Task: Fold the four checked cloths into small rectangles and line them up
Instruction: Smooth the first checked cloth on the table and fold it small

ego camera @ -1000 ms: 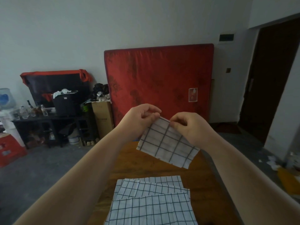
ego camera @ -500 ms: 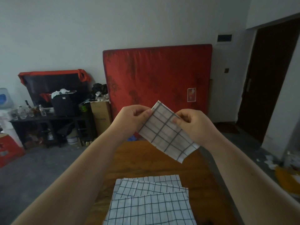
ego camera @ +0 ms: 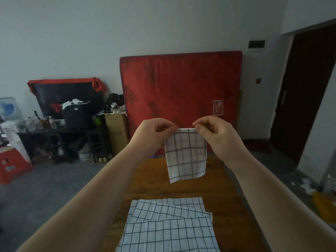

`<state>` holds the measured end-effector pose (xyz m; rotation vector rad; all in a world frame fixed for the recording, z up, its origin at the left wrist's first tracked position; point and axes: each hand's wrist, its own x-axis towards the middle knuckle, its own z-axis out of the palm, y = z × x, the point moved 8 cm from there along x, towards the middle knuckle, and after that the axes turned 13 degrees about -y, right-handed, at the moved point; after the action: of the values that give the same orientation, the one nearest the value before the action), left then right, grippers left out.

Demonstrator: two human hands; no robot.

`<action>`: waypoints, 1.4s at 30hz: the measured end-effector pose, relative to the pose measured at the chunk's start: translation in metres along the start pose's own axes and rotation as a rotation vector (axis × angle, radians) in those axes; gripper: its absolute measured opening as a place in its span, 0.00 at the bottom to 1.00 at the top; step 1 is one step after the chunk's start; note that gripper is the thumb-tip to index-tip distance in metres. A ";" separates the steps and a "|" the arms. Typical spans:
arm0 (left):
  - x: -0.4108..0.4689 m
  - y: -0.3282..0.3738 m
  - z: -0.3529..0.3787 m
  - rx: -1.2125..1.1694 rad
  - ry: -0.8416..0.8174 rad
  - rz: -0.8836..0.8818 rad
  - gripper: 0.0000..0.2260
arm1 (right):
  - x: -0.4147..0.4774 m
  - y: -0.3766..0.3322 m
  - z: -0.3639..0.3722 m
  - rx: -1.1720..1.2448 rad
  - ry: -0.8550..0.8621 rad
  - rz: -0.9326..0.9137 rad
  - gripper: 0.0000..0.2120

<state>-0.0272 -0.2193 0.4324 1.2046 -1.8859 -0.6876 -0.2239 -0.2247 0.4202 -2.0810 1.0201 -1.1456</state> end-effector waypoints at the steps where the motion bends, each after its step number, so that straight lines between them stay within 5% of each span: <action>1: 0.000 0.002 0.000 0.033 0.017 0.006 0.05 | 0.001 -0.001 0.000 -0.008 0.029 -0.004 0.05; 6: 0.000 -0.001 -0.005 0.070 0.067 -0.008 0.05 | 0.003 0.010 0.004 0.013 0.062 0.042 0.04; 11: 0.002 -0.003 -0.006 0.071 0.080 -0.026 0.07 | 0.005 0.012 0.019 0.039 -0.078 0.076 0.04; 29: 0.004 -0.019 -0.013 0.104 0.069 -0.060 0.03 | 0.009 0.020 0.013 0.153 -0.019 0.108 0.08; 37: 0.014 -0.001 0.018 0.287 -0.164 -0.005 0.08 | 0.011 0.021 0.020 0.140 -0.050 0.094 0.06; 42: 0.016 -0.007 0.010 0.110 -0.053 -0.053 0.04 | 0.002 0.029 0.016 0.304 -0.027 0.130 0.07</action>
<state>-0.0359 -0.2361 0.4263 1.3219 -1.9637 -0.6573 -0.2191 -0.2414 0.3915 -1.7615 0.8923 -1.1263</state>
